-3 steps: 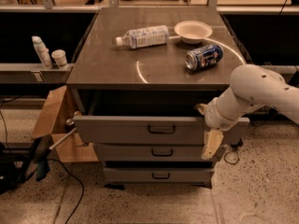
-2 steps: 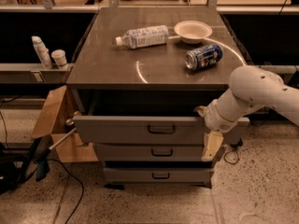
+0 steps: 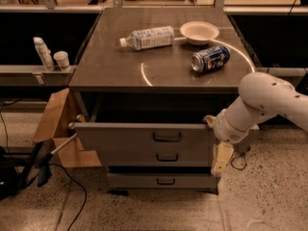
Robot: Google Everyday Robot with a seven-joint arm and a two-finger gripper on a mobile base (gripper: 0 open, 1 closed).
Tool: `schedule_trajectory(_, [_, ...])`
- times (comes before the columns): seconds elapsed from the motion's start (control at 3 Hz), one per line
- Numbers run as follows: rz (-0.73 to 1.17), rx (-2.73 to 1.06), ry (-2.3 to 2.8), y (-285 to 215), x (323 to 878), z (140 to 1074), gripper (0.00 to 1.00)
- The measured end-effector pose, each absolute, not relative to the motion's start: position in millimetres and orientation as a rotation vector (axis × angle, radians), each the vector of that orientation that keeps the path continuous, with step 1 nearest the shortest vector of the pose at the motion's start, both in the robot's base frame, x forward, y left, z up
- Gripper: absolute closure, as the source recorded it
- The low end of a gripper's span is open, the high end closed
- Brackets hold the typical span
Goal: Open top drawer
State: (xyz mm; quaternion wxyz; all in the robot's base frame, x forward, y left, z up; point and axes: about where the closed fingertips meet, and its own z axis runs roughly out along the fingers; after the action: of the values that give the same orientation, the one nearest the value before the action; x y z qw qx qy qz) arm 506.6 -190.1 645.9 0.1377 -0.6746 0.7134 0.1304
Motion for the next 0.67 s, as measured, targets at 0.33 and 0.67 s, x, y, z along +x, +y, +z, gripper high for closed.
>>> schedule_trajectory(0.33, [0.377,-1.951,2.064,-189.9,506.7,648.7,0.0])
schedule_trajectory(0.67, [0.389,-1.919,2.111,-210.1,489.0,653.1,0.0])
